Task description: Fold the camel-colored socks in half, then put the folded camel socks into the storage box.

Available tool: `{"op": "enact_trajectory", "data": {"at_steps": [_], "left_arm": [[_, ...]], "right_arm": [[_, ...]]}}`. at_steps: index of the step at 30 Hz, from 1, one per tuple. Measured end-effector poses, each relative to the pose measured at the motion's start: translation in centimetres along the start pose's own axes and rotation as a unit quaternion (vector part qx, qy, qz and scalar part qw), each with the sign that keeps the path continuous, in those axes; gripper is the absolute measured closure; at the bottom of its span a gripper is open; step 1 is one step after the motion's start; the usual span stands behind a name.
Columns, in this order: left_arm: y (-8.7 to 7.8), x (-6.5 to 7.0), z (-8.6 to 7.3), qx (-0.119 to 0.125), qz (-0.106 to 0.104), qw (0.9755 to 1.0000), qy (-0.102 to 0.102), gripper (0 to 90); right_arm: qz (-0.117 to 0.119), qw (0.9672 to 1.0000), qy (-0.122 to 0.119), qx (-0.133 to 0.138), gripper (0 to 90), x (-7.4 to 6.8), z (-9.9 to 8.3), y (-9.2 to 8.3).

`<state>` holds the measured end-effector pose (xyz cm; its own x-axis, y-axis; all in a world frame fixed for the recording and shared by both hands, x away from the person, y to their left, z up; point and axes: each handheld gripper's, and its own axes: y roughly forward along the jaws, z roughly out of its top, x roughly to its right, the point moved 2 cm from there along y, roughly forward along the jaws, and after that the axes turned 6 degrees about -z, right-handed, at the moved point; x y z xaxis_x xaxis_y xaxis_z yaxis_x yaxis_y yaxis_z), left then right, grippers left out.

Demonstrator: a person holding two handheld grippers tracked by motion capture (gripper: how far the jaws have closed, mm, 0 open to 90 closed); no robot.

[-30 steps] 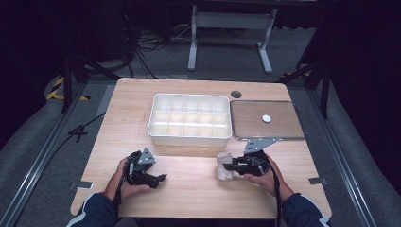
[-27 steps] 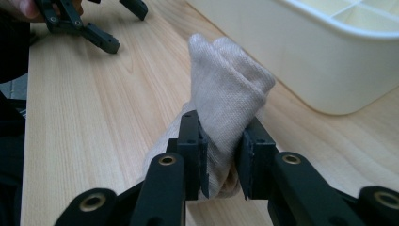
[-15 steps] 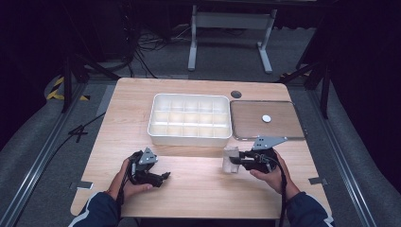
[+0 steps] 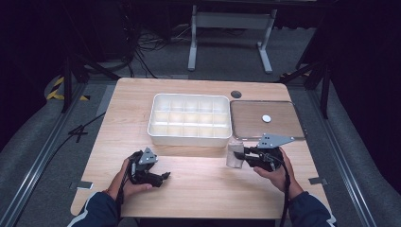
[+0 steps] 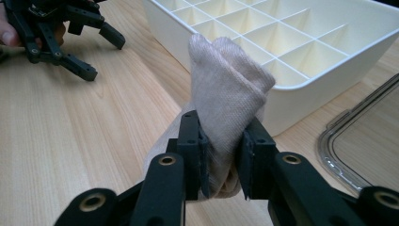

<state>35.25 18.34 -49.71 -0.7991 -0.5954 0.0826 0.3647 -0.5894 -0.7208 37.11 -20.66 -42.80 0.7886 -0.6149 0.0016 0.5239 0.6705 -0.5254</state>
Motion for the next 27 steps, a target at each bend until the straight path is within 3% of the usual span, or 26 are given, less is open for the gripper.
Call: {"op": "enact_trajectory", "data": {"at_steps": [11, 27], "left_arm": [[0.0, 0.0, 0.0, 0.000, -0.002, 1.0000, -0.002, 14.3], [0.1, 0.1, 0.0, 0.001, -0.002, 1.0000, -0.004, 14.3]], "right_arm": [[-0.010, 0.9999, -0.002, 0.012, 73.5, 0.1, 0.3, -0.2], [-0.019, 0.9987, -0.022, 0.041, 73.4, 0.0, 3.0, 0.6]]}}
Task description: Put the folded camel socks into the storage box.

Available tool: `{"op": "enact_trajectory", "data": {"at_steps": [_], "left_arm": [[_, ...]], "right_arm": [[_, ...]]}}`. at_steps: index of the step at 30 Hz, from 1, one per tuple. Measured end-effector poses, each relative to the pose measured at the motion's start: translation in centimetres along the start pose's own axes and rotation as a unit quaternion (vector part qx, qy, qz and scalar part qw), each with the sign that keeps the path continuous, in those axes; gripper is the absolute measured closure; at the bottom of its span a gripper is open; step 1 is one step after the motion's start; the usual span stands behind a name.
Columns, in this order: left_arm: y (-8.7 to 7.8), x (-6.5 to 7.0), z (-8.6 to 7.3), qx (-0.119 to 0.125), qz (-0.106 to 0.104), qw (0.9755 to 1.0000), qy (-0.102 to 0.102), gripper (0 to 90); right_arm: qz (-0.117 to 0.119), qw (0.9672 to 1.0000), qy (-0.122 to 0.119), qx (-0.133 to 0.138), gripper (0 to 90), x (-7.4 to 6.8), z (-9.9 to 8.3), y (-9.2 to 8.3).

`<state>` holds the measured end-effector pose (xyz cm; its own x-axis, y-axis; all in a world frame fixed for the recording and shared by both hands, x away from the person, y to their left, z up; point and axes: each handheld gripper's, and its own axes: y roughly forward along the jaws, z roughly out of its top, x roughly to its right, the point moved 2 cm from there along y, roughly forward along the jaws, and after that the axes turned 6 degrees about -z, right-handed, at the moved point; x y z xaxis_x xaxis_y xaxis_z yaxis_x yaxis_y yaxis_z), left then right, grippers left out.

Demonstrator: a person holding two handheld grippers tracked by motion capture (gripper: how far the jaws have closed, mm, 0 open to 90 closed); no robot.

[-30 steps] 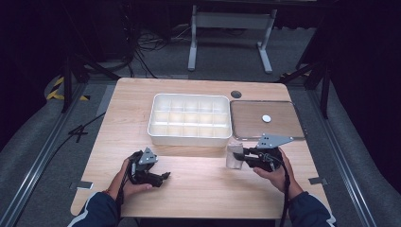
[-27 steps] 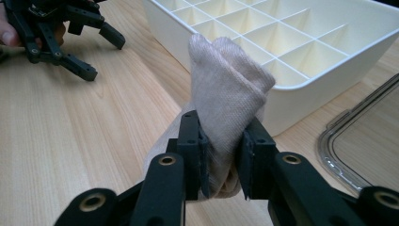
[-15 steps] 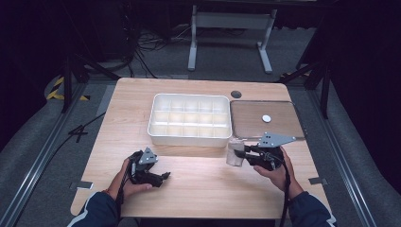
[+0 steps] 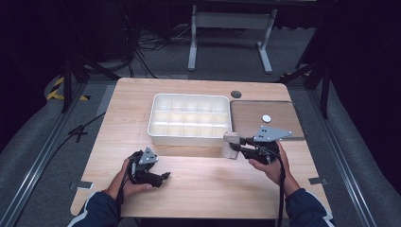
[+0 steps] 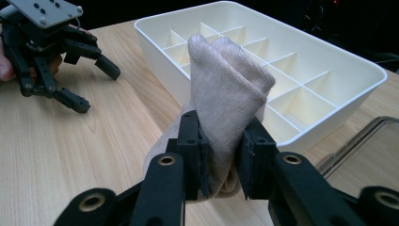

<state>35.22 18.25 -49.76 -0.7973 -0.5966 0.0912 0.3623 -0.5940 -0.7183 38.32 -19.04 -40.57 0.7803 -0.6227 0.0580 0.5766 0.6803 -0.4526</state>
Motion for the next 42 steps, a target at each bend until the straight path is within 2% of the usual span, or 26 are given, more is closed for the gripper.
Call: {"op": "enact_trajectory", "data": {"at_steps": [7, 23, 35, 42], "left_arm": [[0.0, -0.1, 0.0, -0.001, -0.001, 1.0000, 0.004, 14.3], [0.0, -0.1, 0.0, -0.001, 0.001, 1.0000, 0.004, 14.3], [0.0, 0.0, 0.0, -0.001, 0.001, 1.0000, 0.004, 14.4], [0.0, 0.0, 0.0, 0.000, 0.000, 1.0000, 0.003, 14.3]], "right_arm": [[-0.004, 1.0000, -0.004, 0.003, 73.3, 0.4, 0.6, 0.1], [-0.013, 0.9993, -0.033, 0.012, 73.1, 0.9, 4.2, 0.5], [-0.014, 0.9984, -0.053, 0.012, 73.1, 0.5, 6.4, 2.1], [-0.008, 0.9986, -0.051, 0.008, 73.1, 0.3, 6.9, 3.4]]}}
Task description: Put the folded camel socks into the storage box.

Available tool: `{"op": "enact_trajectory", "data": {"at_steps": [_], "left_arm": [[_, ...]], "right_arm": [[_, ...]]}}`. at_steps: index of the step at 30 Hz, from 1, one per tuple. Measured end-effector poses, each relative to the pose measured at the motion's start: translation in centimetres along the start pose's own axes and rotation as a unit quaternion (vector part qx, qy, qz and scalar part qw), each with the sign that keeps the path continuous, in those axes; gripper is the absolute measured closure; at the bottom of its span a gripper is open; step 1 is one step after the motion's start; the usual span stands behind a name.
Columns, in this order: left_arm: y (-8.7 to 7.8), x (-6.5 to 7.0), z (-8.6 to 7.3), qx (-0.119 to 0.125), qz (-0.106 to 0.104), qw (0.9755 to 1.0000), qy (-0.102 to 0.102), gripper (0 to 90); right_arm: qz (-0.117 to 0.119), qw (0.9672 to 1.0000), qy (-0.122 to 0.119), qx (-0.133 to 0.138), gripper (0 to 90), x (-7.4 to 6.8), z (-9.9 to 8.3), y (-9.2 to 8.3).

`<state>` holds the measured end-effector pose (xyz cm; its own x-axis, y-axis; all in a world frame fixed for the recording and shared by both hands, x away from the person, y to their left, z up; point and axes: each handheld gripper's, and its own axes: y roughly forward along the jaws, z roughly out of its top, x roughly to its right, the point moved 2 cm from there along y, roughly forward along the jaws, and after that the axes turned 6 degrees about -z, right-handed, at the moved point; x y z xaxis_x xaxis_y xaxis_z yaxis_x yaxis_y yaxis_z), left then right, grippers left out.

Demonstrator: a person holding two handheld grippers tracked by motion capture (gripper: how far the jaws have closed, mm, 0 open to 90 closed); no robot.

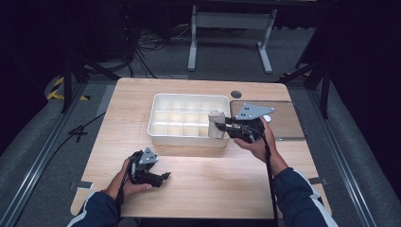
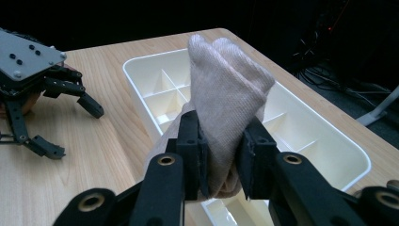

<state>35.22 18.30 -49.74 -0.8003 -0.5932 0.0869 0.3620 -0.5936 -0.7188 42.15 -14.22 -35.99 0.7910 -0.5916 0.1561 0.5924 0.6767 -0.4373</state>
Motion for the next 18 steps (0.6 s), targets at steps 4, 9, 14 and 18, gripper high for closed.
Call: {"op": "enact_trajectory", "data": {"at_steps": [4, 9, 14, 18], "left_arm": [[0.0, 0.0, 0.0, -0.001, 0.001, 1.0000, 0.004, 14.3], [-0.1, 0.0, 0.0, -0.002, 0.001, 1.0000, 0.005, 14.4], [-0.2, 0.0, -0.2, -0.001, -0.001, 1.0000, 0.006, 14.4], [-0.3, 0.2, -0.3, 0.000, -0.002, 1.0000, 0.001, 14.4]], "right_arm": [[-0.001, 1.0000, 0.002, 0.002, 73.1, 0.1, 0.3, 0.6], [0.001, 1.0000, 0.002, 0.005, 73.1, 0.1, 0.6, 1.7], [-0.002, 1.0000, 0.000, -0.001, 73.1, 0.0, 0.8, 2.5], [-0.004, 1.0000, -0.001, -0.006, 73.1, 0.1, 0.7, 3.1]]}}
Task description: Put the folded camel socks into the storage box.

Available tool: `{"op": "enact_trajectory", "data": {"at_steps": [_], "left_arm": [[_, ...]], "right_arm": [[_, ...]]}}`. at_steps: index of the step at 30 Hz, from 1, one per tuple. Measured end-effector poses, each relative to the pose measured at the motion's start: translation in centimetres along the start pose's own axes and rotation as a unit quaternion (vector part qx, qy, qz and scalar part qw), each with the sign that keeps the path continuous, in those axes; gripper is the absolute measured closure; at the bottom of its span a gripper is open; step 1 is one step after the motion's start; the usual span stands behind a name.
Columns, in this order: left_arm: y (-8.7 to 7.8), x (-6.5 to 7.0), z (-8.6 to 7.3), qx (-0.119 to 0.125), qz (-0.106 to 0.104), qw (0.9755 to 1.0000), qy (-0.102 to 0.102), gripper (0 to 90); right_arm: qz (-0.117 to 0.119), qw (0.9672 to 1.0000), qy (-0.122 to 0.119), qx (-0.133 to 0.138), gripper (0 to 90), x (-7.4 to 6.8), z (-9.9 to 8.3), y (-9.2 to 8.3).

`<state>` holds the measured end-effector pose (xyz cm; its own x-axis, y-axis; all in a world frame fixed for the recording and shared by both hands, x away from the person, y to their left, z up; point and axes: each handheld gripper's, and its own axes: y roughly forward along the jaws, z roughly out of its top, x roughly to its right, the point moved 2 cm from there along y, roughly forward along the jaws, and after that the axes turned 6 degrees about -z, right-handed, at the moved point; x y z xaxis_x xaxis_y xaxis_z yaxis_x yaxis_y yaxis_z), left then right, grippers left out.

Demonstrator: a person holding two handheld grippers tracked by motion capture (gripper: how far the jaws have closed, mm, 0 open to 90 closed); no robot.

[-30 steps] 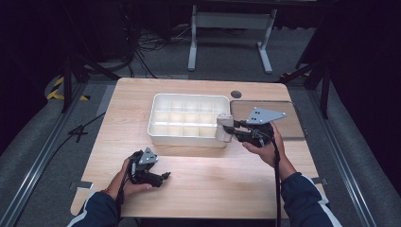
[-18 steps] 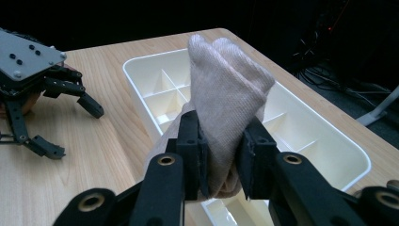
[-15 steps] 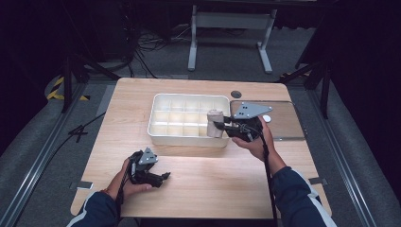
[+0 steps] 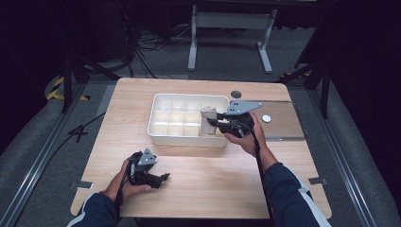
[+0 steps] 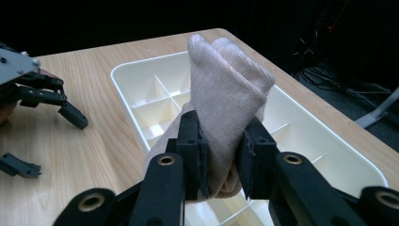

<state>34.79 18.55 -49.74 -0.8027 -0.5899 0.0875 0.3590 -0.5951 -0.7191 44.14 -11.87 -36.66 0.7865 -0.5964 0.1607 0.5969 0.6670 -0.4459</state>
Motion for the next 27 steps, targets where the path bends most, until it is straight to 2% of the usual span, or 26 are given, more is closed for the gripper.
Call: {"op": "enact_trajectory", "data": {"at_steps": [3, 5, 6, 10, 23, 27], "left_arm": [[-0.2, 0.3, -0.3, 0.003, 0.000, 1.0000, -0.006, 14.5], [-0.4, 0.3, -0.4, 0.000, 0.004, 1.0000, 0.001, 14.5], [-0.5, 0.4, -0.5, -0.001, 0.001, 1.0000, -0.005, 14.5], [-0.6, 0.5, -0.7, 0.000, 0.009, 1.0000, -0.004, 14.6], [-1.0, 0.9, -1.2, -0.001, 0.007, 0.9999, -0.010, 14.6], [-1.0, 0.9, -1.2, -0.002, 0.006, 0.9999, -0.010, 14.6]], "right_arm": [[-0.003, 1.0000, -0.006, -0.006, 73.1, 0.1, -0.1, 0.6], [-0.003, 1.0000, -0.004, -0.007, 73.1, 0.2, -0.3, 0.9], [-0.004, 1.0000, -0.003, -0.008, 73.1, 0.3, -0.3, 1.0], [-0.006, 0.9999, -0.004, -0.014, 73.1, 0.5, -0.7, 1.5], [-0.013, 0.9993, 0.000, -0.035, 73.1, 1.0, -2.0, 3.2], [-0.023, 0.9987, -0.009, -0.046, 73.1, 1.1, -2.4, 3.8]]}}
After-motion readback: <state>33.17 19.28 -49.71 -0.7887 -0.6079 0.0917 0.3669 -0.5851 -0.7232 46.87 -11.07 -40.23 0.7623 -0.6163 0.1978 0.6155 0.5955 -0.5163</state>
